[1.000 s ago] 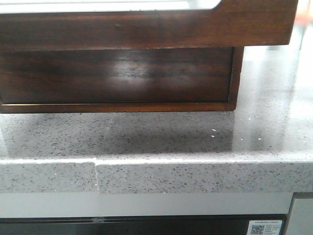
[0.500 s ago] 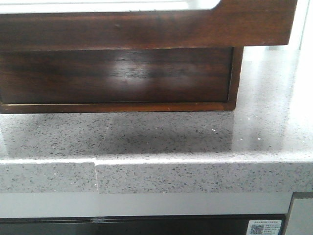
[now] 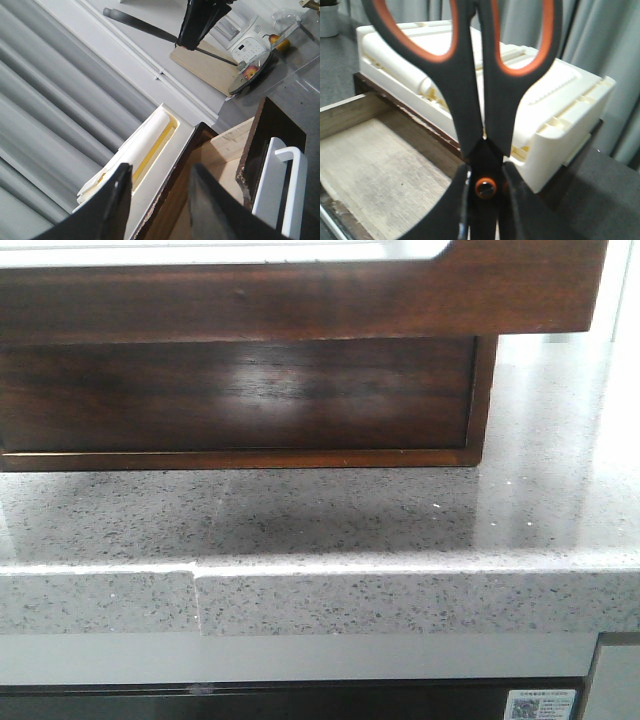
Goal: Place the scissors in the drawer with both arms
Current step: 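Carry the scissors with the right gripper over the open drawer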
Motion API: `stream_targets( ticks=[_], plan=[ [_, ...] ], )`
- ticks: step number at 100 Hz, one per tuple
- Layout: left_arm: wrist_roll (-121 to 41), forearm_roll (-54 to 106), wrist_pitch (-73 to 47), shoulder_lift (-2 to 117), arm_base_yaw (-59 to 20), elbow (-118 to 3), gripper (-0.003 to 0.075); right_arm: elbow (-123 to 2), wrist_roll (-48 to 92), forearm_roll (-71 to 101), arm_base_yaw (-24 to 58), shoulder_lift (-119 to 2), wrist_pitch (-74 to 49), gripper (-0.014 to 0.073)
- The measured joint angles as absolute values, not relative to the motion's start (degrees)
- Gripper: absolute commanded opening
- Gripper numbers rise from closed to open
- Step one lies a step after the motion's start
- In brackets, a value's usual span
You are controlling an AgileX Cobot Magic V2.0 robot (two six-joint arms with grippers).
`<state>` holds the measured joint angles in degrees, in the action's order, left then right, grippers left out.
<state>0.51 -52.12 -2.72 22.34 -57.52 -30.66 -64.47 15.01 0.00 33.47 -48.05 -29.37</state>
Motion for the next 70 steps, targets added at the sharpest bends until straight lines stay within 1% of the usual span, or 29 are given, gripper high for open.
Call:
stream_targets(
  ticks=[16, 28, 52, 70],
  plan=[
    [0.5, -51.3, -2.7, 22.3, -57.5, -30.7, 0.0259, -64.5, 22.5, 0.0, 38.9, -52.4, -28.8, -0.0062],
    [0.5, -50.8, -2.7, 22.3, -57.5, -30.7, 0.0259, -64.4, 24.9, -1.5, 41.2, -56.9, -28.8, -0.0062],
    [0.5, -50.7, -2.8, 22.3, -57.5, -30.7, 0.0259, -64.4, 25.6, -3.6, 42.3, -64.5, -28.5, -0.0062],
    [0.5, -50.7, -2.8, 22.3, -57.5, -30.7, 0.0259, -64.4, 25.6, -4.0, 42.3, -67.2, -28.4, -0.0062]
  ],
)
